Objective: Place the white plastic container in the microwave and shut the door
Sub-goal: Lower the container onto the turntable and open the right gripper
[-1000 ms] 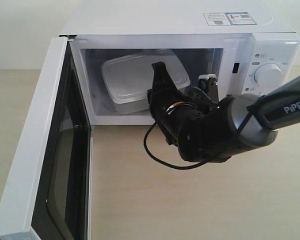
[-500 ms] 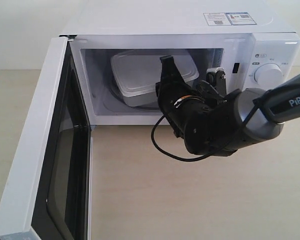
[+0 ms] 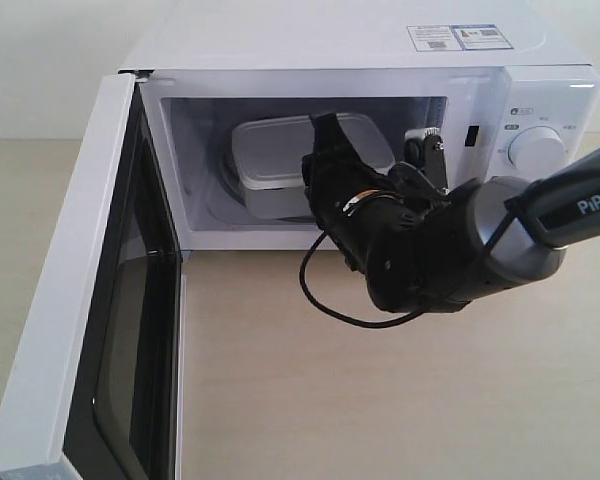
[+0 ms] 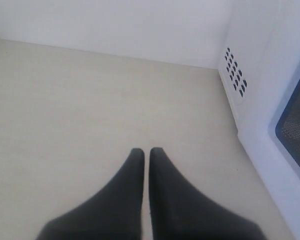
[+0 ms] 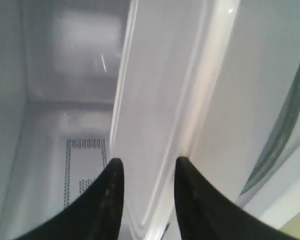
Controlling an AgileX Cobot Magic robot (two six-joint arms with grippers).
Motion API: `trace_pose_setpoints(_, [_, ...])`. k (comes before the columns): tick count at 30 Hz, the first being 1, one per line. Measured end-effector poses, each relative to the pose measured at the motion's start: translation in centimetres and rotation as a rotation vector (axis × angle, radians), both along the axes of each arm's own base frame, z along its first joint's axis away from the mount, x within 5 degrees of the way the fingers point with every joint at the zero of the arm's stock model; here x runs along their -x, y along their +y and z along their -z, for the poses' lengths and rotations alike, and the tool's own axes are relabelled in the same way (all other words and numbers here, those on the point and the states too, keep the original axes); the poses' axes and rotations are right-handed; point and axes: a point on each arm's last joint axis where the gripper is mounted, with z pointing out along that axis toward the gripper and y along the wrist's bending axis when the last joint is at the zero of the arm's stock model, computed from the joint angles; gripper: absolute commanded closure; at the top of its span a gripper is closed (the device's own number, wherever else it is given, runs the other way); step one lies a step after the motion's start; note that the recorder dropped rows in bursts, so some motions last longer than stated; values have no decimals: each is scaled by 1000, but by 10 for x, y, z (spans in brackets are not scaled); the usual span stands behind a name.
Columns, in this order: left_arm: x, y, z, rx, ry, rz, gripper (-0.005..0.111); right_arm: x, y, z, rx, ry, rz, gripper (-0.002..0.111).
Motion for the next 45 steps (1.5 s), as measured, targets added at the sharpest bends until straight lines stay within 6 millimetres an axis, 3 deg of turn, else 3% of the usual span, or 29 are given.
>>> trace_pose_setpoints(10, [0, 0, 0, 0, 0, 0, 102, 14, 17, 0, 242, -131, -287, 74])
trace_pose_setpoints(13, [0, 0, 0, 0, 0, 0, 102, 35, 1, 9, 540, -204, -393, 75])
trace_pose_setpoints(17, [0, 0, 0, 0, 0, 0, 102, 47, -12, 16, 966, -361, -507, 108])
trace_pose_setpoints(20, [0, 0, 0, 0, 0, 0, 102, 43, -11, 11, 1249, -504, -558, 108])
trace_pose_setpoints(22, [0, 0, 0, 0, 0, 0, 102, 36, -9, 4, 1326, -539, -531, 108])
trace_pose_setpoints(30, [0, 0, 0, 0, 0, 0, 102, 22, -2, -9, 1302, -543, -450, 108])
trace_pose_setpoints(38, [0, 0, 0, 0, 0, 0, 102, 15, -2, 19, 1323, -521, -405, 108])
trace_pose_setpoints(45, [0, 0, 0, 0, 0, 0, 102, 1, 5, 22, 1300, -528, -339, 108])
